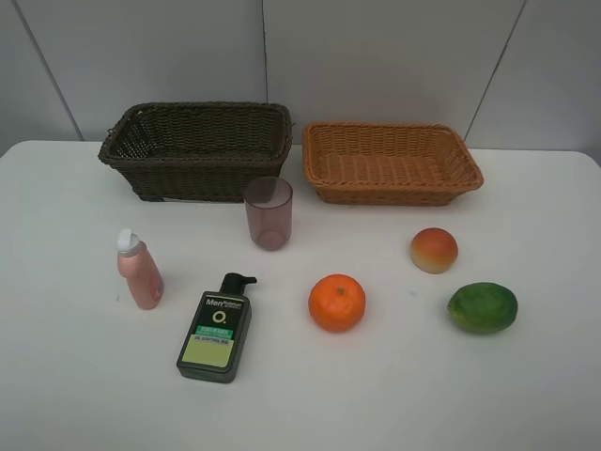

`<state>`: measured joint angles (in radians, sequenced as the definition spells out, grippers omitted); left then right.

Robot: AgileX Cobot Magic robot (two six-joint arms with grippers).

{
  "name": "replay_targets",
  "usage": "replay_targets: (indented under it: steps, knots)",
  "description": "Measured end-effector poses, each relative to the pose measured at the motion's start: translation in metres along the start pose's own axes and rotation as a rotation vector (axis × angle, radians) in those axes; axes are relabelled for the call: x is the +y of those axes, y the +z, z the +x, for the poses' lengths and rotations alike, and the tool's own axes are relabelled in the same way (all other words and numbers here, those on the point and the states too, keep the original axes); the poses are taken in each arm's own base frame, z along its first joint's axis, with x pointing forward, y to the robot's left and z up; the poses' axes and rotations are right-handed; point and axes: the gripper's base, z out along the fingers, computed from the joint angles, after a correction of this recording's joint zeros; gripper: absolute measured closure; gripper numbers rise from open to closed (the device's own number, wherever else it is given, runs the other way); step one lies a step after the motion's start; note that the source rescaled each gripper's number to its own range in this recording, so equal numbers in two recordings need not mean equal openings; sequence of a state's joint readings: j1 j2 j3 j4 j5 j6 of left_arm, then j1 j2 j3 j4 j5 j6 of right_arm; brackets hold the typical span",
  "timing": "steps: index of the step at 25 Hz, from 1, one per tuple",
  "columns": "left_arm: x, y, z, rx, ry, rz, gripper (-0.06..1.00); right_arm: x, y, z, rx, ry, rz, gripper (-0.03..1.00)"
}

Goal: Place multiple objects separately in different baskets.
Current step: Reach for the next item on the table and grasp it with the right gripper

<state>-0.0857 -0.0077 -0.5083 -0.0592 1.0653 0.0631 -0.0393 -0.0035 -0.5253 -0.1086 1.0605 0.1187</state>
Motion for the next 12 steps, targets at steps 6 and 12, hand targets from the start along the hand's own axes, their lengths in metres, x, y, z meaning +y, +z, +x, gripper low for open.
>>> replay_targets:
  steps: [6,12]
  knots:
    - [0.0,0.0,0.0,0.0,0.0,0.0,-0.06,0.0,0.0,0.0,0.0,0.0,0.0,0.22]
    - [0.0,0.0,0.0,0.0,0.0,0.0,-0.06,0.0,0.0,0.0,0.0,0.0,0.0,0.22]
